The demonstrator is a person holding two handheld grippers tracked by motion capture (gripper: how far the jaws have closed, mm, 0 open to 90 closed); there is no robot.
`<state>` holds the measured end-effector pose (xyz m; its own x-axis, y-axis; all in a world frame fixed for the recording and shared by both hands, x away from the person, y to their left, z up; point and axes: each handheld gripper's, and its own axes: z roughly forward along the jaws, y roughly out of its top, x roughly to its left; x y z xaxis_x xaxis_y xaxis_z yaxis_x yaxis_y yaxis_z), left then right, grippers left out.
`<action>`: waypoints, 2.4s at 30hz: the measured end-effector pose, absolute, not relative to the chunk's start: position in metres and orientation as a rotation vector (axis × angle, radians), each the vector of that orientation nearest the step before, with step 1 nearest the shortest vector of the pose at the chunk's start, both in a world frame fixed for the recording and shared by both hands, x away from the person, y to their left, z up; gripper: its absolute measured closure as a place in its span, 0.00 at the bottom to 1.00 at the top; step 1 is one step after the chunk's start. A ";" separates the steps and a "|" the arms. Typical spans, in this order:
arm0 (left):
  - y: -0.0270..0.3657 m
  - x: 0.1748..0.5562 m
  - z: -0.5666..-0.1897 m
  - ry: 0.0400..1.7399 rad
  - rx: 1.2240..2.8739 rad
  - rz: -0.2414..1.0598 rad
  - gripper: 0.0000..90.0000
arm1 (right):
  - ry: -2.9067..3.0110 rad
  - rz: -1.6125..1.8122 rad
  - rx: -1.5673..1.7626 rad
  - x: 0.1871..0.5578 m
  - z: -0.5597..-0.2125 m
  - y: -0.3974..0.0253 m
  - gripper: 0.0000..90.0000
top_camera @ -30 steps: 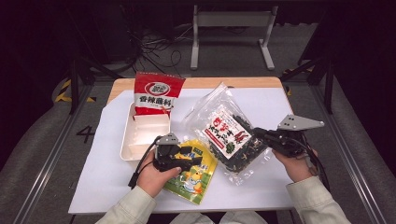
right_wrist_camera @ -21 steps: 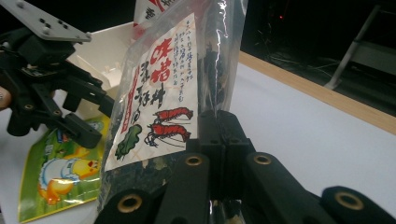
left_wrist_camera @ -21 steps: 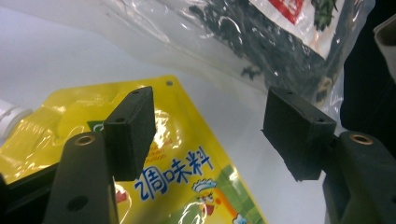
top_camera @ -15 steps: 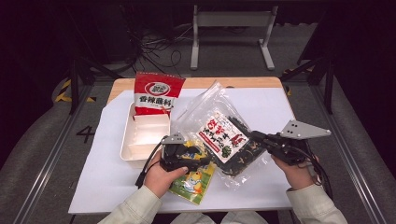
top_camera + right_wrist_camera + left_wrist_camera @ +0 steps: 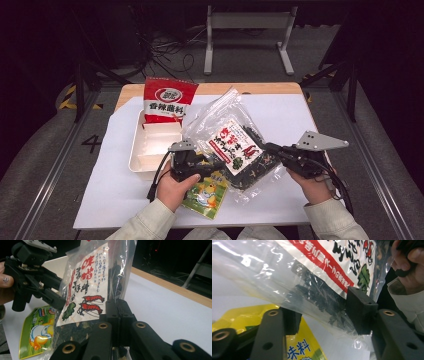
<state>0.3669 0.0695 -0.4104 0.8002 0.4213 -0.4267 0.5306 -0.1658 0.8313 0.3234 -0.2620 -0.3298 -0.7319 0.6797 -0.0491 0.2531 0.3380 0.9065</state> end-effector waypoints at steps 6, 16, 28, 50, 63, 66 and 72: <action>0.080 0.367 -0.406 0.723 1.762 -0.127 0.80 | 2.191 1.349 0.811 0.322 -0.332 -0.262 0.99; 0.089 0.357 -0.382 0.639 1.744 -0.054 0.90 | 2.187 1.333 0.808 0.322 -0.335 -0.266 0.98; 0.106 0.352 -0.339 0.536 1.912 0.183 0.92 | 2.193 1.349 0.814 0.325 -0.334 -0.275 0.92; 0.153 0.357 -0.294 0.601 1.980 0.313 0.92 | 2.165 1.371 0.896 0.329 -0.337 -0.299 0.85; 0.184 0.362 -0.276 0.674 1.932 0.415 0.92 | 2.169 1.373 0.909 0.332 -0.340 -0.300 0.81; 0.192 0.366 -0.275 0.704 1.925 0.452 0.92 | 2.174 1.375 0.912 0.332 -0.341 -0.300 0.81; 0.205 0.372 -0.275 0.759 1.931 0.514 0.92 | 2.180 1.378 0.907 0.332 -0.341 -0.298 0.81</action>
